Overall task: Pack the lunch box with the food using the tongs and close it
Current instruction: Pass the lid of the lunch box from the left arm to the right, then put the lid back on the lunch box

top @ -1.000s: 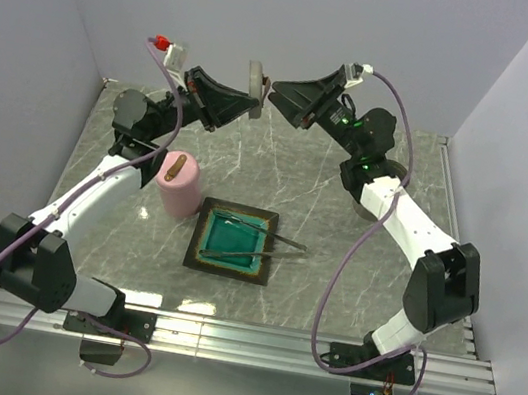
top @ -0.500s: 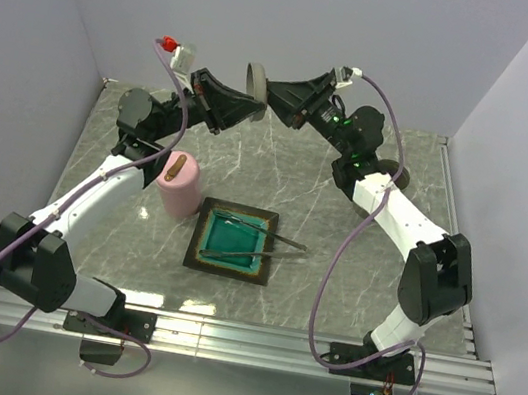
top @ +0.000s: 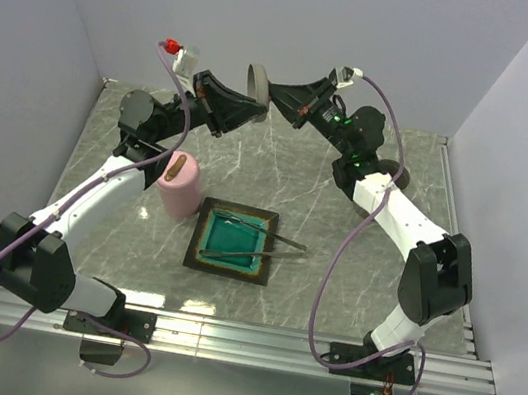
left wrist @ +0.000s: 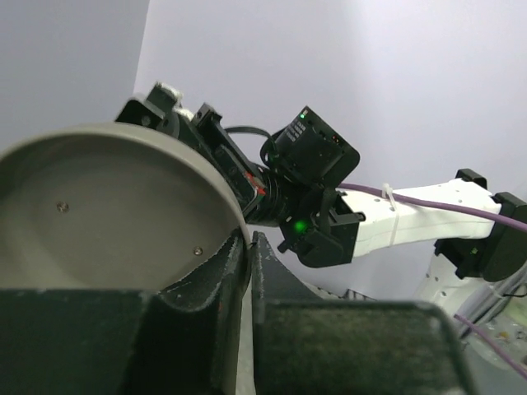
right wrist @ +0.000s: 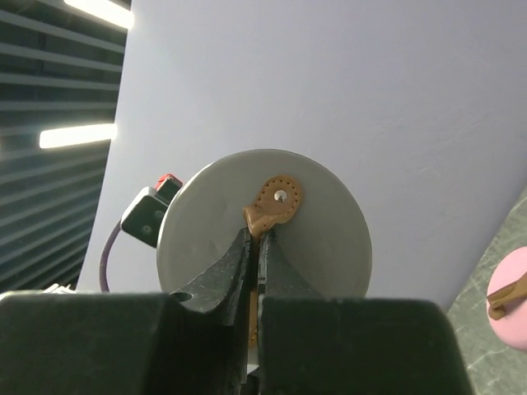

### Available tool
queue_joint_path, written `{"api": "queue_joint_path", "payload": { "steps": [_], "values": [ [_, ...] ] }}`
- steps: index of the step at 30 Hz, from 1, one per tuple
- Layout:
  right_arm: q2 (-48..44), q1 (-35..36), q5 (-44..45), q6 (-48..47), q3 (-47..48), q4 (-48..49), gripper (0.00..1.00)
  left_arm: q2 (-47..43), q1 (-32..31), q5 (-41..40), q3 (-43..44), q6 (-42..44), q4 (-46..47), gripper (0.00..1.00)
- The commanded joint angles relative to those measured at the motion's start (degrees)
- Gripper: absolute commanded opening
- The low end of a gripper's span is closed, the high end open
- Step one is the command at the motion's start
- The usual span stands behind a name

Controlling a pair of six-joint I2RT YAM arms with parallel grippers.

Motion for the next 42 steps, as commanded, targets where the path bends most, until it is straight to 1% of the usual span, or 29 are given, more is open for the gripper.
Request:
{"api": "queue_joint_path", "payload": {
  "steps": [1,2,3,4,5,6,8,9,10,11,12,13,14,15,16,17,18,19,20,21,23,25,28,33,34,37,42],
  "values": [
    [-2.4,-0.5,-1.3,-2.2,0.2,1.4,0.0,-1.6,-0.9,1.3,0.6,0.9,-4.1,0.14],
    [-2.7,-1.1,-1.3,-2.8,0.0,1.4,0.0,-2.0,-0.5,1.0,0.6,0.9,-5.2,0.21],
    [-3.0,-1.7,-1.5,-3.4,0.0,0.5,0.0,-2.3,-0.2,0.8,1.0,0.9,-7.0,0.35],
    [-3.8,-2.4,-2.0,-4.8,-0.1,-0.1,0.0,-2.5,0.2,0.8,1.2,0.9,-7.9,0.4],
    [-4.0,-4.0,-2.2,-5.6,0.0,-0.7,0.0,-2.5,1.1,0.7,1.6,0.7,-8.7,0.48],
    [-4.5,-5.0,-2.7,-6.5,0.0,-2.5,0.0,-2.7,1.5,0.7,2.0,0.8,-9.5,0.59],
    [-5.5,-7.8,-4.0,-10.9,1.1,-5.9,0.0,-3.3,2.4,0.5,3.3,2.2,-13.1,0.67],
    [-6.0,-8.9,-4.5,-12.8,1.5,-9.8,0.0,-3.5,2.7,0.5,4.0,3.0,-14.8,0.7],
    [-6.9,-10.0,-5.0,-16.8,2.1,-11.5,0.0,-3.8,2.8,0.4,4.7,4.1,-19.5,0.76],
    [-7.3,-12.1,-6.3,-19.3,2.6,-17.5,0.0,-3.9,3.1,0.0,6.3,6.8,-21.6,0.86],
    [-7.6,-13.0,-6.6,-22.2,3.4,-21.0,0.0,-4.2,3.3,-0.3,7.0,8.4,-24.0,0.95],
    [-8.3,-14.0,-6.9,-28.3,4.9,-24.5,0.0,-4.4,3.4,-0.7,8.0,12.1,-27.1,0.99],
    [-8.4,-15.1,-7.5,-31.5,5.8,-28.1,0.0,-4.5,3.5,-1.7,8.9,13.8,-32.8,1.0],
    [-8.7,-16.9,-8.1,-34.6,6.7,-35.3,0.0,-4.4,3.6,-2.4,11.0,15.4,-36.3,0.99],
    [-8.9,-17.8,-8.0,-41.9,9.1,-39.6,0.0,-4.0,3.7,-3.3,12.3,17.0,-39.3,0.99],
    [-9.1,-18.6,-7.6,-45.7,10.3,-44.0,0.0,-3.6,3.8,-5.5,15.2,20.2,-46.8,0.99],
    [-9.2,-20.3,-6.0,-49.4,11.5,-51.7,0.0,-3.2,3.9,-6.9,16.9,21.8,-50.3,0.99],
    [-9.7,-21.0,-4.9,-56.0,13.3,-55.2,0.0,-2.3,4.0,-8.3,18.5,25.3,-53.5,0.99],
    [-9.9,-21.9,-3.8,-58.9,14.0,-60.7,0.0,-2.2,4.0,-9.7,20.8,27.0,-56.9,0.99],
    [-10.4,-22.9,-2.2,-62.9,14.9,-62.7,0.0,-2.2,4.3,-13.3,21.1,28.4,-60.2,0.99],
    [-11.0,-26.7,-2.3,-65.3,15.0,-66.0,0.0,-3.2,4.7,-17.4,21.1,30.1,-62.1,0.99],
    [-11.0,-31.4,-2.4,-68.2,15.7,-68.2,0.0,-4.1,5.6,-17.7,21.0,33.0,-65.0,0.99],
    [-9.8,-35.9,-3.0,-72.8,17.5,-72.6,0.0,-4.6,7.0,-16.2,21.3,35.0,-69.4,0.99],
    [-7.2,-39.7,-4.3,-78.1,18.8,-77.0,0.0,-3.9,10.7,-15.0,21.3,32.8,-73.1,0.99],
    [-7.0,-39.9,-3.8,-78.7,18.5,-77.0,0.0,-3.7,12.6,-12.5,21.3,32.7,-73.8,1.0],
    [-7.0,-40.7,-4.2,-79.1,15.7,-75.4,0.0,-3.9,15.3,-10.2,20.0,32.8,-74.1,1.0],
    [-7.5,-41.0,-5.7,-78.8,8.9,-69.9,0.0,-5.0,16.6,-11.0,19.0,34.2,-75.7,1.0]
  ]
}}
